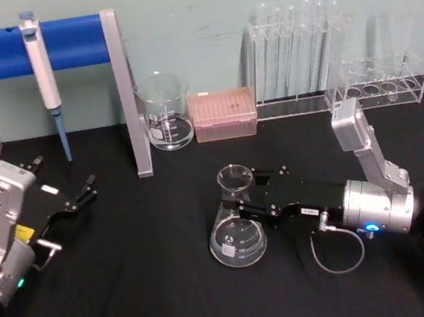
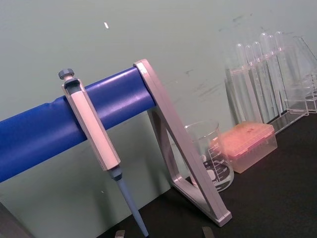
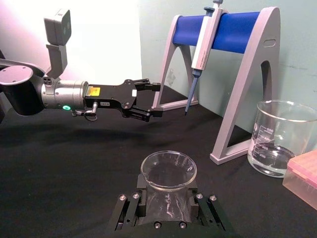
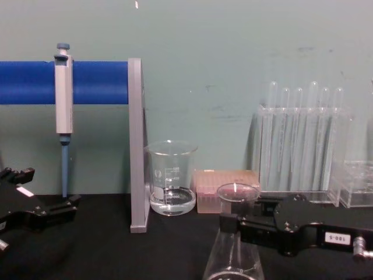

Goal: Grasp the erlenmeyer flask with one hand, shake it three times, then place it back.

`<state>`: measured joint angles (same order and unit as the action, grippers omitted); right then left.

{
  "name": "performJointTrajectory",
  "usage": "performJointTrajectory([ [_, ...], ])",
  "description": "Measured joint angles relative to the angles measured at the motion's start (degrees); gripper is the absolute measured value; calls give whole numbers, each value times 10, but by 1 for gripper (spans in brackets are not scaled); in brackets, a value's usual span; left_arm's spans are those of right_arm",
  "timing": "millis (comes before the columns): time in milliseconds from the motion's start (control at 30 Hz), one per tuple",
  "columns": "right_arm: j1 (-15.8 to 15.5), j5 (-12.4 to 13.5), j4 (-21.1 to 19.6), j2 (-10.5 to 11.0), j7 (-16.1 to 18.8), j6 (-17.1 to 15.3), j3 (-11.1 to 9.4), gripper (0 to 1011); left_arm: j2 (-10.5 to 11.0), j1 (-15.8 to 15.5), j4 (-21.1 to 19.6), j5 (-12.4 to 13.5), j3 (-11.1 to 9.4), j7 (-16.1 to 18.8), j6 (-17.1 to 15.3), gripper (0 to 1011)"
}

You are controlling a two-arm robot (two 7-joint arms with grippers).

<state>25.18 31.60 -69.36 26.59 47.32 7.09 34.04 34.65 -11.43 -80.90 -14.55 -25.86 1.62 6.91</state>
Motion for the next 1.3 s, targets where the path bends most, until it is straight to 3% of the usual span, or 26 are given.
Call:
performJointTrajectory([
  [733,-1,-1,-10,5,-2,-4,-1,449,0,0,0,0,0,0,0,1001],
  [1067,-22,17,-72,19,-42,-23,-30,449,0,0,0,0,0,0,0,1001],
  [1300,-50,33,-139,27,-108,-42,-68,449,0,0,0,0,0,0,0,1001],
])
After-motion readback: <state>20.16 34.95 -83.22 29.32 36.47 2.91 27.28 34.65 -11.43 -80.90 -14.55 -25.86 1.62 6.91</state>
